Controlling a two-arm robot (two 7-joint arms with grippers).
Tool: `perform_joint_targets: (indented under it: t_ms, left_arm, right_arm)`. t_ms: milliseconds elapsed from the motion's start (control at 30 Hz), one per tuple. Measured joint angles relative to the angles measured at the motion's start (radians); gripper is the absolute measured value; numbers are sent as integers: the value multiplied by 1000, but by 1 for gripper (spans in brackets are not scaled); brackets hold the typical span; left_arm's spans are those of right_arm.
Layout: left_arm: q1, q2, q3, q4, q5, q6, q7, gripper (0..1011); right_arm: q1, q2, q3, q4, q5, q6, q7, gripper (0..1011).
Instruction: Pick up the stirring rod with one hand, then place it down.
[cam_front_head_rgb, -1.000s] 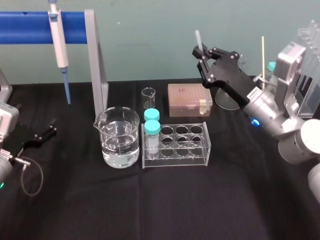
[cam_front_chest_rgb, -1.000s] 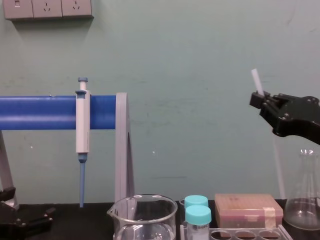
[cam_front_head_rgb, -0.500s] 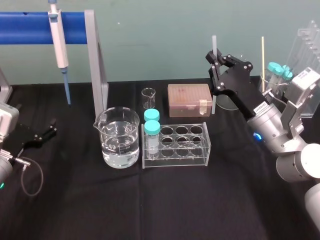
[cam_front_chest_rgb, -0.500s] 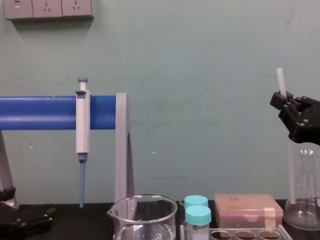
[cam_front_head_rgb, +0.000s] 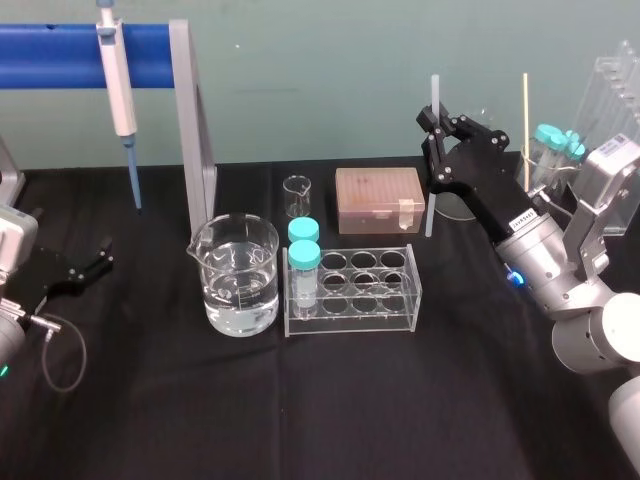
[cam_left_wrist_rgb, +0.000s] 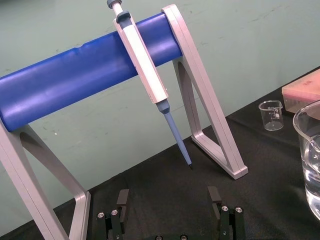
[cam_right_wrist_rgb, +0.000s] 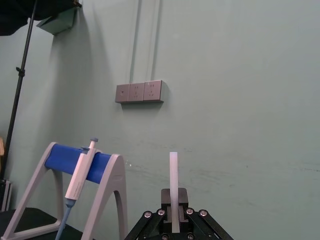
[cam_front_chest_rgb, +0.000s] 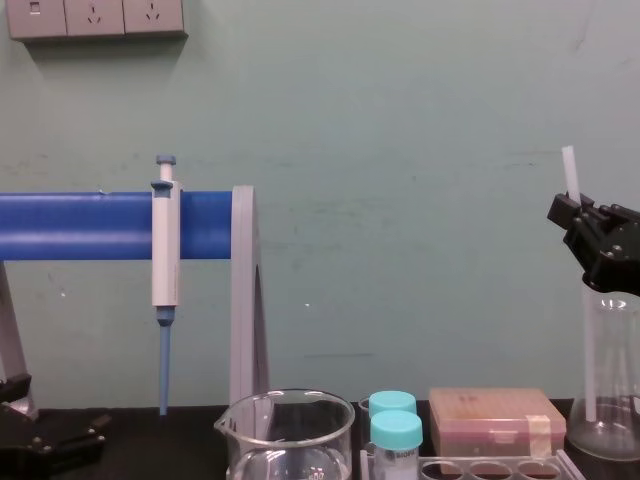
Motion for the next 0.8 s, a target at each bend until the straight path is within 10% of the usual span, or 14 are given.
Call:
perform_joint_targets:
  t_ms: [800]
  left_arm:
    - [0, 0, 0, 0, 0, 0, 0, 1000]
  right_arm:
    - [1, 2, -3, 4, 1, -7, 2, 72]
